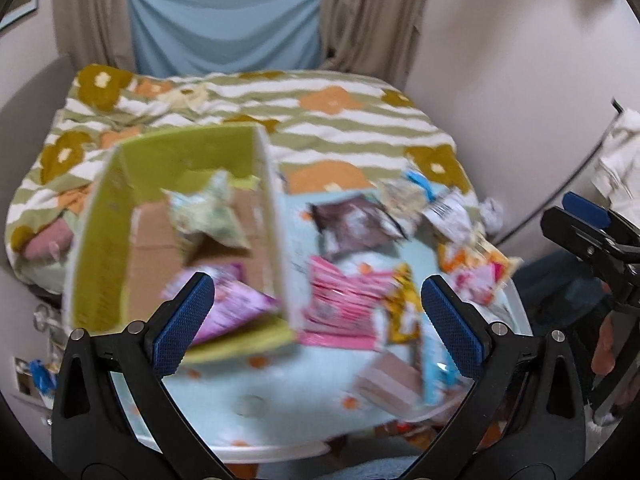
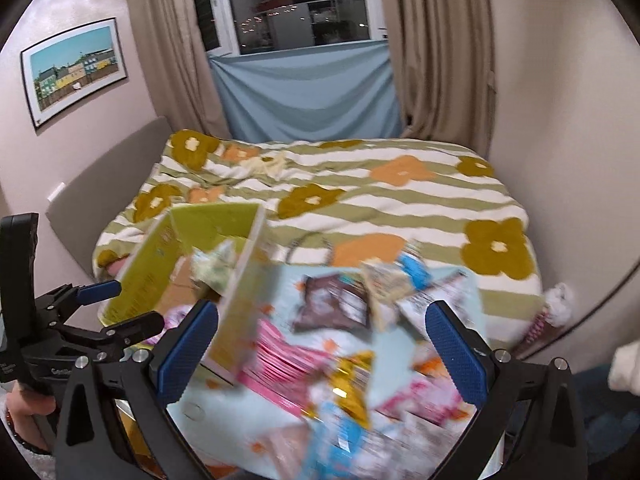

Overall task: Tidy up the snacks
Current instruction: 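Move both tools back over the snack heap, then grasp a blue-white bag with the left tool while the right grasps a white printed bag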

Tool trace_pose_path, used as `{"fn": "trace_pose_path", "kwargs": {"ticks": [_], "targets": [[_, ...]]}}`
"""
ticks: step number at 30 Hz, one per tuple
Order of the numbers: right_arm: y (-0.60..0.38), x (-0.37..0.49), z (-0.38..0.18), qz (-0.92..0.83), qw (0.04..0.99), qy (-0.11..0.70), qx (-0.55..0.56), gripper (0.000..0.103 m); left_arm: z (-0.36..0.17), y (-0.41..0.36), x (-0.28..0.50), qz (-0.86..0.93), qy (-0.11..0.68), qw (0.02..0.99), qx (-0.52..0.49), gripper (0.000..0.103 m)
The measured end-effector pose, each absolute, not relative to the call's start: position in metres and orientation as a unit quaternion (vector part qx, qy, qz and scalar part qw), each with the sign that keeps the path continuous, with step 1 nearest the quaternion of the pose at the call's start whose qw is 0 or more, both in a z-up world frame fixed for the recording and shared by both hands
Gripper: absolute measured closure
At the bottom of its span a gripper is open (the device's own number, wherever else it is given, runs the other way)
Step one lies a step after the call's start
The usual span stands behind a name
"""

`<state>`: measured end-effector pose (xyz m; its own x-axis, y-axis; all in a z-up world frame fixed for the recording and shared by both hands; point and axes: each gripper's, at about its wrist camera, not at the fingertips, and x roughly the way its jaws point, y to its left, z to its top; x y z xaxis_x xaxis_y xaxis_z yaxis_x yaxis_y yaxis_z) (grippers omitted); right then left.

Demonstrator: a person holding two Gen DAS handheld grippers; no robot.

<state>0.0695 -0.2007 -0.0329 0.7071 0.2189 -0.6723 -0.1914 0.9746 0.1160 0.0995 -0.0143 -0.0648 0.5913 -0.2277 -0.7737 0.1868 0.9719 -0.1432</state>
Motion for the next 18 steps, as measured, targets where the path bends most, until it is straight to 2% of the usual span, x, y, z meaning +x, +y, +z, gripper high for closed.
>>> {"fn": "trace_pose_path", "kwargs": {"ticks": [11,18], "targets": [[-0.299,0.03,-0.087,0.081,0.904,0.417,0.046,0.0,-0.128,-0.118,0.061,-0.16,0.489,0.856,-0.041,0.0],[-0.336,0.021,-0.134,0.076,0.885,0.453,0.074,0.0,-0.176,-0.151,0.06,-0.181,0.522,0.832,-0.057,0.0]]}}
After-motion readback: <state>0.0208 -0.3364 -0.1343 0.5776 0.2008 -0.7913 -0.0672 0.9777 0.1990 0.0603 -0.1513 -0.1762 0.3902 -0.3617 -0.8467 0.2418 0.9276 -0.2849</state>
